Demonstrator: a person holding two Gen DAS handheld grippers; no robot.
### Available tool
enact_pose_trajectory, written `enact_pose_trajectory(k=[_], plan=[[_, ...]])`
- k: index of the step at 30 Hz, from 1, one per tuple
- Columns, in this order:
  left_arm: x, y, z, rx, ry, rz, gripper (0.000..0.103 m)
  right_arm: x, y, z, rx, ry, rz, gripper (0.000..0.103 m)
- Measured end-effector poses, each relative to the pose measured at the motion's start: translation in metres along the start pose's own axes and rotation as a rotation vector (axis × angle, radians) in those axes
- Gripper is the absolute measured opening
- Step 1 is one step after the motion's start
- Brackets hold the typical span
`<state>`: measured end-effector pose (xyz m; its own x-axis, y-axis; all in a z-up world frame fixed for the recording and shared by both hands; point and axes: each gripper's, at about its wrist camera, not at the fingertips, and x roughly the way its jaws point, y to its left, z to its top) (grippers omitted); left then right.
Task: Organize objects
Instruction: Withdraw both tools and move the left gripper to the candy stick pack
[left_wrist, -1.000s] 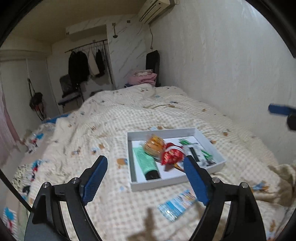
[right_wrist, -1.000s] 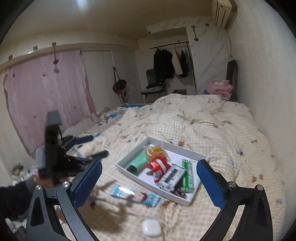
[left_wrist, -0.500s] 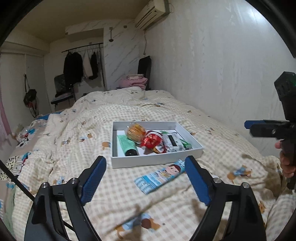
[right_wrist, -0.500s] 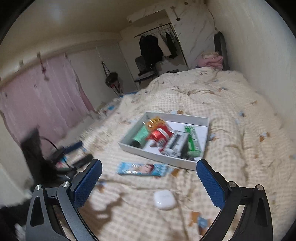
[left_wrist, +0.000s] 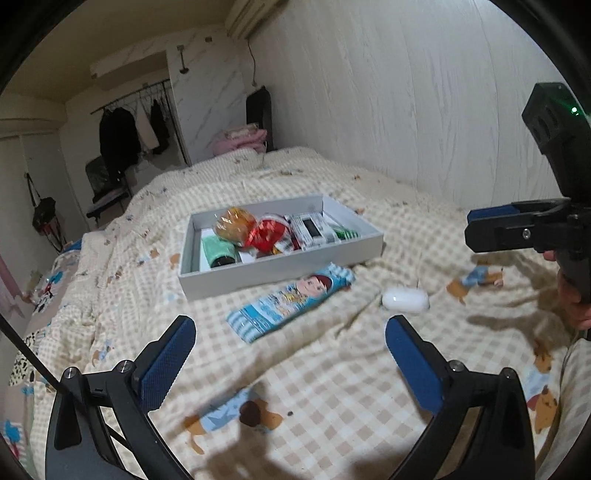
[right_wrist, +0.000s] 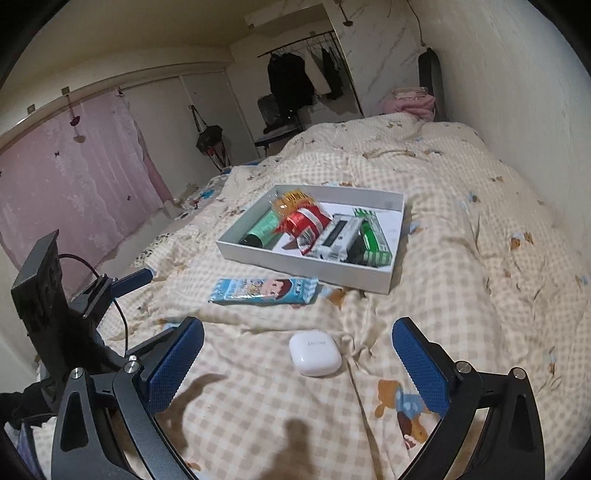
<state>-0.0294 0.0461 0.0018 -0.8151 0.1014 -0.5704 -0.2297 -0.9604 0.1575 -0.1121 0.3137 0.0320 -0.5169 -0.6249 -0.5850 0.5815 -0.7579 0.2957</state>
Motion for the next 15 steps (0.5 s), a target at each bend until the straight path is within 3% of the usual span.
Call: enact_pose_trajectory(k=[4, 6, 8, 12, 15], plan=[[0.014, -0.003, -0.007, 0.012, 0.069, -0.044, 0.103, 0.006, 0.001, -0.008, 0.006, 0.012, -0.001, 0.102], [0.033, -0.007, -0.011, 0.042, 0.175, -0.018, 0.103, 0.011, 0.0, -0.01, 0.02, 0.026, -0.003, 0.103], [0.046, -0.005, -0.014, 0.038, 0.251, -0.046, 0.103, 0.012, 0.0, -0.011, 0.017, 0.031, -0.007, 0.103], [0.047, 0.006, -0.013, 0.022, 0.318, -0.089, 0.103, 0.008, -0.001, -0.013, 0.019, 0.016, -0.005, 0.102], [0.044, 0.012, -0.018, 0.054, 0.374, -0.075, 0.103, 0.008, -0.002, -0.014, 0.02, 0.01, -0.002, 0.103]])
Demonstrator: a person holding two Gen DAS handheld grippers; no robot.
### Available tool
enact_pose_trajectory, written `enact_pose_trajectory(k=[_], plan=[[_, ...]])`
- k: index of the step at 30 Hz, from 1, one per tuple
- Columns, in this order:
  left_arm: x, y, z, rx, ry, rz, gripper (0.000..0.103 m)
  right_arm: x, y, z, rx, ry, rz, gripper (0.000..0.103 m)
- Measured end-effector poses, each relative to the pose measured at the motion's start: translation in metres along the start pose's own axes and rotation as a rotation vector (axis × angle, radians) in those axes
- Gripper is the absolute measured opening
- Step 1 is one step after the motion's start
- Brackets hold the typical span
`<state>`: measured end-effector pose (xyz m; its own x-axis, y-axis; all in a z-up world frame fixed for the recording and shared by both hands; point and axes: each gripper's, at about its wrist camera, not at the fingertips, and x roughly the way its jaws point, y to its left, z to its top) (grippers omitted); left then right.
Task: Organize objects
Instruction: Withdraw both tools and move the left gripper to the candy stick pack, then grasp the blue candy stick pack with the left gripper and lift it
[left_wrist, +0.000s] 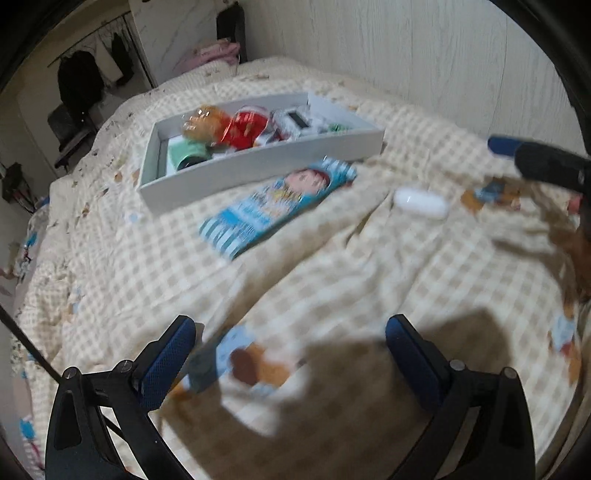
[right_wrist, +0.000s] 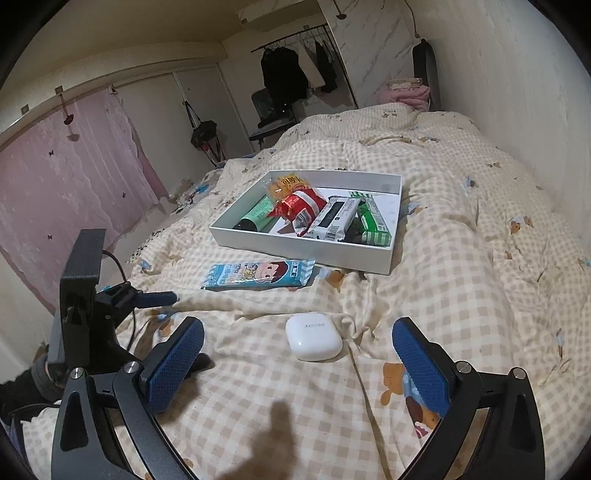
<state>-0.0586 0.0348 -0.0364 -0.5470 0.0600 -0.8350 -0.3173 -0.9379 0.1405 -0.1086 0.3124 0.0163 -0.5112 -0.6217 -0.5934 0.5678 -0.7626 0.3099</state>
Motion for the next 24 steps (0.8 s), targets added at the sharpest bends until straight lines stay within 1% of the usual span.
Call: enact_pose_trajectory(k=[4, 7, 9, 11, 13, 14, 15, 16, 17, 18, 22, 24], plan=[[-0.014, 0.013, -0.01, 0.006, 0.019, 0.033, 0.103, 0.004, 0.001, -0.001, -0.006, 0.012, 0.008, 0.102], [-0.021, 0.029, -0.015, -0.038, 0.011, 0.022, 0.103, 0.004, 0.002, -0.001, -0.01, 0.012, 0.01, 0.102], [-0.025, 0.041, -0.009, -0.094, -0.023, -0.018, 0.103, 0.006, 0.002, -0.002, -0.008, 0.017, 0.016, 0.102], [-0.026, 0.048, 0.001, -0.105, -0.071, -0.064, 0.103, 0.007, 0.002, -0.002, -0.01, 0.024, 0.016, 0.102], [-0.023, 0.05, 0.014, -0.077, -0.115, -0.085, 0.103, 0.007, 0.003, -0.003, -0.015, 0.026, 0.016, 0.102], [-0.021, 0.048, 0.021, -0.051, -0.148, -0.072, 0.103, 0.007, 0.004, -0.003, -0.017, 0.029, 0.015, 0.102], [-0.017, 0.043, 0.029, -0.015, -0.188, -0.032, 0.097, 0.008, 0.005, -0.004, -0.02, 0.035, 0.013, 0.102], [-0.013, 0.039, 0.034, 0.017, -0.206, -0.006, 0.091, 0.009, 0.006, -0.004, -0.024, 0.04, 0.013, 0.102], [-0.002, 0.033, 0.044, 0.071, -0.191, -0.01, 0.079, 0.009, 0.007, -0.005, -0.029, 0.042, 0.011, 0.102], [0.007, 0.028, 0.05, 0.102, -0.168, -0.026, 0.075, 0.01, 0.009, -0.005, -0.037, 0.046, 0.01, 0.103], [0.035, 0.014, 0.064, 0.193, -0.116, -0.055, 0.074, 0.013, 0.012, -0.006, -0.057, 0.058, 0.015, 0.102], [0.046, 0.011, 0.07, 0.22, -0.08, -0.099, 0.074, 0.016, 0.011, -0.007, -0.057, 0.067, 0.017, 0.103]])
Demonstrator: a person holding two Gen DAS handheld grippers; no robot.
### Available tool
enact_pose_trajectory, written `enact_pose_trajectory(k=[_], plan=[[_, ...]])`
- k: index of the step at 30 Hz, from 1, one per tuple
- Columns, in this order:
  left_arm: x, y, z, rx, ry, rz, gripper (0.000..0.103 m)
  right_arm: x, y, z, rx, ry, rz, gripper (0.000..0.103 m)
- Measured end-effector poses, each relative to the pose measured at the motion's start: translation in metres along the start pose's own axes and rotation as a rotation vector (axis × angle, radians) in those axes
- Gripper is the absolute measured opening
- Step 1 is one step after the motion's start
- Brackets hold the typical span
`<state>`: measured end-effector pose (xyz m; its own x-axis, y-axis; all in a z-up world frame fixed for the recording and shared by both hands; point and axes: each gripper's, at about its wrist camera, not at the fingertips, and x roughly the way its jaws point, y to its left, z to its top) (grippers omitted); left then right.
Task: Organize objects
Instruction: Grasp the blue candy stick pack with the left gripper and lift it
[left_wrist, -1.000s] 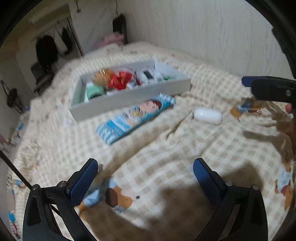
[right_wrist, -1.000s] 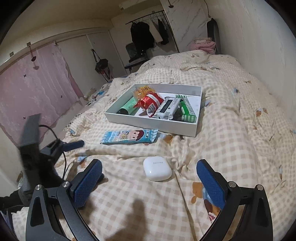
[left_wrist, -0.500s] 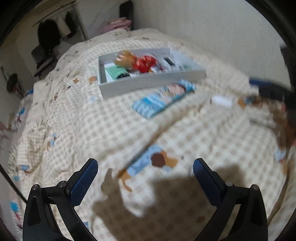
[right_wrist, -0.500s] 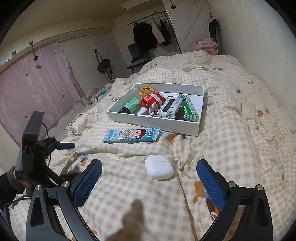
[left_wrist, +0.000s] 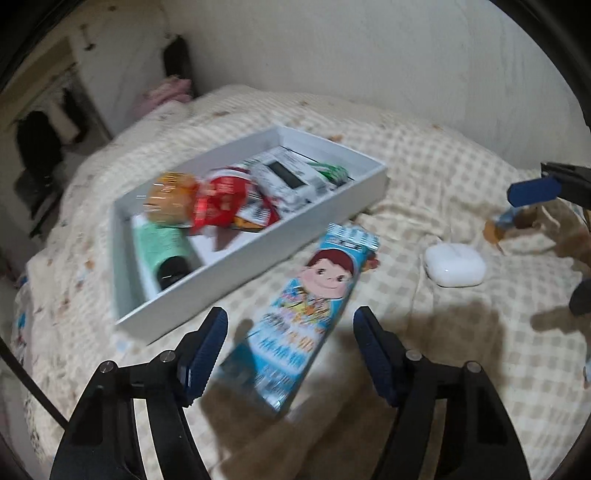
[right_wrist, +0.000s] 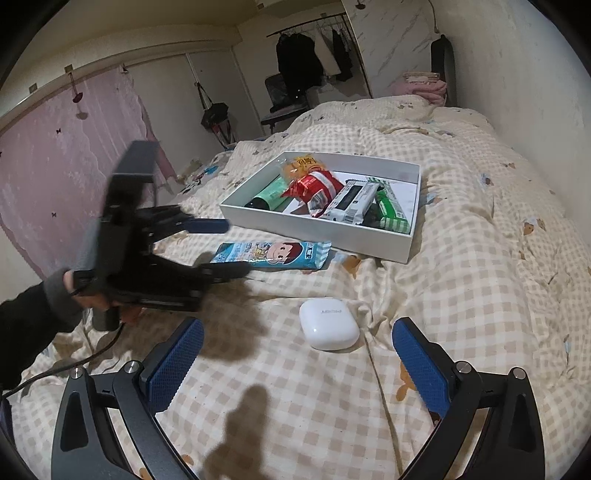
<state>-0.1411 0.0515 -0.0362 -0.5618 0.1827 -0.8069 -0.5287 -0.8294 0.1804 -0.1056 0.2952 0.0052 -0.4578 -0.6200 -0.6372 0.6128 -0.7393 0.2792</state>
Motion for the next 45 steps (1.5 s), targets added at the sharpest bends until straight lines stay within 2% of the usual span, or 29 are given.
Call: enact_pose_trajectory(k=[5, 10, 12, 15, 18, 21, 25, 28, 32, 34, 40, 45], plan=[[0.025, 0.009, 0.011, -0.085, 0.102, -0.08, 0.074, 0.007, -0.002, -0.002, 0.007, 0.028, 0.01, 0.103], [0.029, 0.022, 0.013, -0.223, 0.102, -0.084, 0.074, 0.006, -0.003, -0.002, 0.013, 0.032, 0.015, 0.103], [0.027, 0.022, 0.012, -0.238, 0.092, -0.09, 0.056, 0.006, -0.002, -0.002, 0.007, 0.032, 0.014, 0.103], [0.017, 0.017, 0.009, -0.23, 0.053, -0.086, 0.04, 0.007, 0.002, -0.002, -0.01, 0.034, 0.014, 0.103], [0.0, 0.016, 0.001, -0.246, 0.001, -0.048, 0.029, 0.007, 0.002, -0.002, -0.012, 0.036, 0.014, 0.103], [-0.013, 0.02, -0.009, -0.295, -0.028, -0.013, 0.023, 0.008, 0.0, -0.002, -0.003, 0.038, 0.016, 0.103], [-0.029, 0.028, -0.025, -0.353, -0.017, -0.022, 0.022, 0.009, 0.0, -0.002, 0.0, 0.041, 0.017, 0.102], [-0.042, 0.03, -0.034, -0.374, -0.014, 0.007, 0.021, 0.008, 0.0, -0.003, 0.0, 0.041, 0.016, 0.102], [-0.05, 0.027, -0.04, -0.442, 0.028, 0.023, 0.021, 0.009, -0.002, -0.002, 0.006, 0.045, 0.018, 0.102], [-0.05, 0.025, -0.04, -0.469, 0.044, 0.006, 0.021, 0.01, -0.002, -0.003, 0.006, 0.048, 0.017, 0.102], [-0.048, 0.009, -0.038, -0.453, 0.077, 0.017, 0.021, 0.01, -0.002, -0.003, 0.009, 0.047, 0.017, 0.102], [-0.047, -0.005, -0.038, -0.433, 0.127, 0.147, 0.021, 0.011, -0.003, -0.003, 0.011, 0.048, 0.018, 0.103]])
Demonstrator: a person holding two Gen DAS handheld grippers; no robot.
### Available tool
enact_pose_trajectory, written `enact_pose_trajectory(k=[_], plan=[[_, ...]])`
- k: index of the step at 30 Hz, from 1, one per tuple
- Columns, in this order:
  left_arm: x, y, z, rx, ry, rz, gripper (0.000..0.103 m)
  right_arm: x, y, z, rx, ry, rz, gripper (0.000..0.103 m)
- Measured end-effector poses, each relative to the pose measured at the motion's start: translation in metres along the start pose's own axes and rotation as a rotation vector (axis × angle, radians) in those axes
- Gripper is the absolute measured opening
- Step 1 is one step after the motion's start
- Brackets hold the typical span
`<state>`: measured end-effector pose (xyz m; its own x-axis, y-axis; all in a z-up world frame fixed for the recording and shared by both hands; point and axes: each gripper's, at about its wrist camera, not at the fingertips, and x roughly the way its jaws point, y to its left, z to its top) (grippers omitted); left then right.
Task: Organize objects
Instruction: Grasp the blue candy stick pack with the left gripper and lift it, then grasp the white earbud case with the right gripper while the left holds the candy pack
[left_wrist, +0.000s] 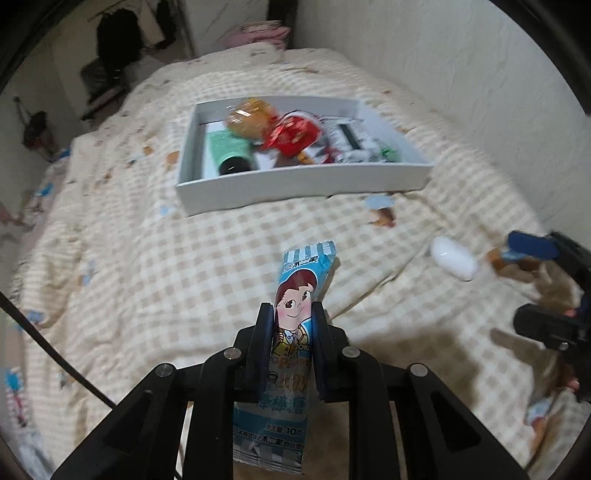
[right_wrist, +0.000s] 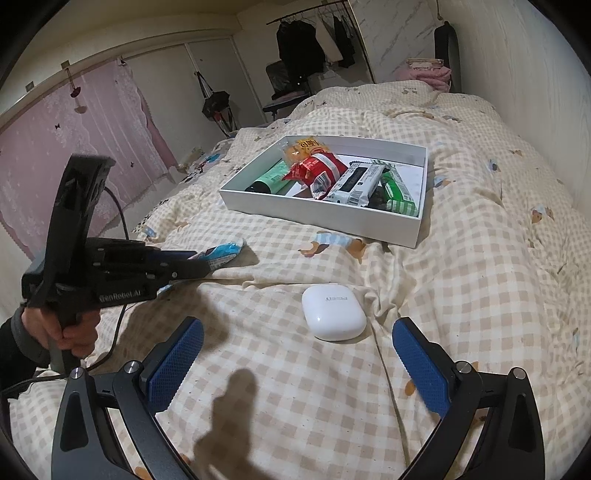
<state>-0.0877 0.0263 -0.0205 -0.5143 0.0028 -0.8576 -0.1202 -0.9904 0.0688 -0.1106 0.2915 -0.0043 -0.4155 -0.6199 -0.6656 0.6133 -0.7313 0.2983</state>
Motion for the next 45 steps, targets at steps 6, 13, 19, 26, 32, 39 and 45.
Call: enact_pose_trajectory(k=[6, 13, 19, 26, 32, 39, 45], plan=[[0.003, -0.004, -0.002, 0.021, 0.037, -0.018, 0.026, 0.0, 0.0, -0.001, 0.002, 0.001, 0.002, 0.103], [0.0, 0.022, 0.005, -0.084, 0.085, -0.319, 0.057, 0.0, -0.003, -0.002, 0.01, -0.004, 0.014, 0.103], [0.024, 0.045, 0.012, -0.25, 0.149, -0.374, 0.057, -0.001, -0.004, -0.002, 0.016, -0.011, 0.018, 0.103], [0.012, 0.027, 0.012, -0.138, 0.07, -0.292, 0.028, -0.003, -0.004, -0.002, 0.019, -0.015, 0.02, 0.103], [-0.03, 0.018, -0.001, -0.06, -0.149, -0.294, 0.028, -0.004, -0.007, -0.001, 0.036, -0.018, 0.034, 0.103], [-0.009, 0.001, -0.031, -0.021, -0.147, -0.378, 0.028, -0.013, -0.002, 0.001, 0.021, -0.05, 0.048, 0.102], [-0.009, 0.0, -0.029, -0.026, -0.156, -0.379, 0.028, -0.012, -0.001, 0.002, 0.023, -0.048, 0.027, 0.102]])
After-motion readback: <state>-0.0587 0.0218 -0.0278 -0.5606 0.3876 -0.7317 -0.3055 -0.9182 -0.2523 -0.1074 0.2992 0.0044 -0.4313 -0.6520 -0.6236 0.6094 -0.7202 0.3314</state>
